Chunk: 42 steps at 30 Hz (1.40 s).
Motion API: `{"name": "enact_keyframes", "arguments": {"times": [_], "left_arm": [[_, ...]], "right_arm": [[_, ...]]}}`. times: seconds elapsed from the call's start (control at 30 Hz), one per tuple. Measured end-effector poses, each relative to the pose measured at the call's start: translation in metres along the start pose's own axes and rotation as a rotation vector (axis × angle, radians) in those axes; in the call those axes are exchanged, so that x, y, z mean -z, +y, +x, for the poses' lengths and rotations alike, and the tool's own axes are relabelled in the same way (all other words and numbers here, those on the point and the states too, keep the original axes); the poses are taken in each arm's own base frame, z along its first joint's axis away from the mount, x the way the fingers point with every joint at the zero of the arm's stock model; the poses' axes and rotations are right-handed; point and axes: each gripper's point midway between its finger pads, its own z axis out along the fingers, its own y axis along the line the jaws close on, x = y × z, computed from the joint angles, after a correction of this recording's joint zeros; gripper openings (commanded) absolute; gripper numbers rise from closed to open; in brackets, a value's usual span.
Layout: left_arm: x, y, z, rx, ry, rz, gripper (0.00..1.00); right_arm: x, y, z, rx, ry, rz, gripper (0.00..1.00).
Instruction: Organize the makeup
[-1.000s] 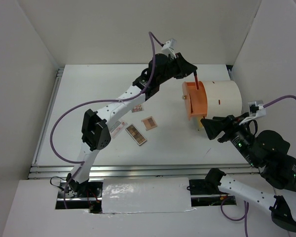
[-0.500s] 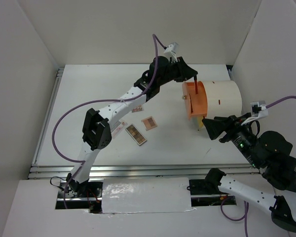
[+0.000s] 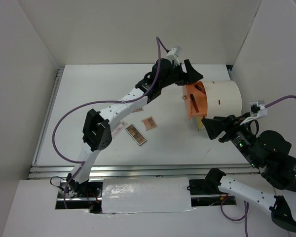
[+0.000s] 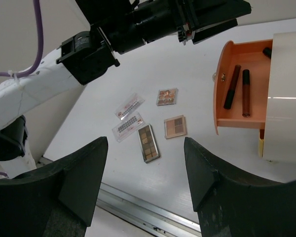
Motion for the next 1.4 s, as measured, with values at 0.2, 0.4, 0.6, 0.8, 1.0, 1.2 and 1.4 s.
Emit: {"name": "enact_keyframes", "arguments": {"times": [0.2,0.4,0.6,0.8,1.0,1.2,1.4], "left_arm": [[0.035,0.007,-0.012,0.023,-0.029,-0.169,0.99],[0.144,0.005,-0.084,0.071,-0.213,-0.518,0.99],[0.307,0.014,-0.094,0.009,-0.291,-0.784,0.99],[0.39,0.07,-0.008,-0.119,-0.042,-0.966,0.99],[0.436,0.125,0.074,-0.234,0.23,-1.053,0.99],[0.458,0.122,0.079,-0.272,0.174,-0.982,0.99],[0.453,0.115,0.07,-0.273,0.124,-0.945,0.99]], "right_arm": [[-0.012,-0.001,0.007,0.024,0.02,0.031,0.62],[-0.053,0.009,0.035,0.106,0.12,0.071,0.42],[-0.135,0.014,0.108,0.25,0.345,0.164,0.02],[-0.191,-0.008,0.137,0.29,0.465,0.273,0.0],[-0.238,-0.055,0.115,0.255,0.445,0.418,0.0],[-0.256,-0.087,0.101,0.268,0.429,0.529,0.0],[-0.251,-0.104,0.096,0.294,0.425,0.6,0.0]]}}
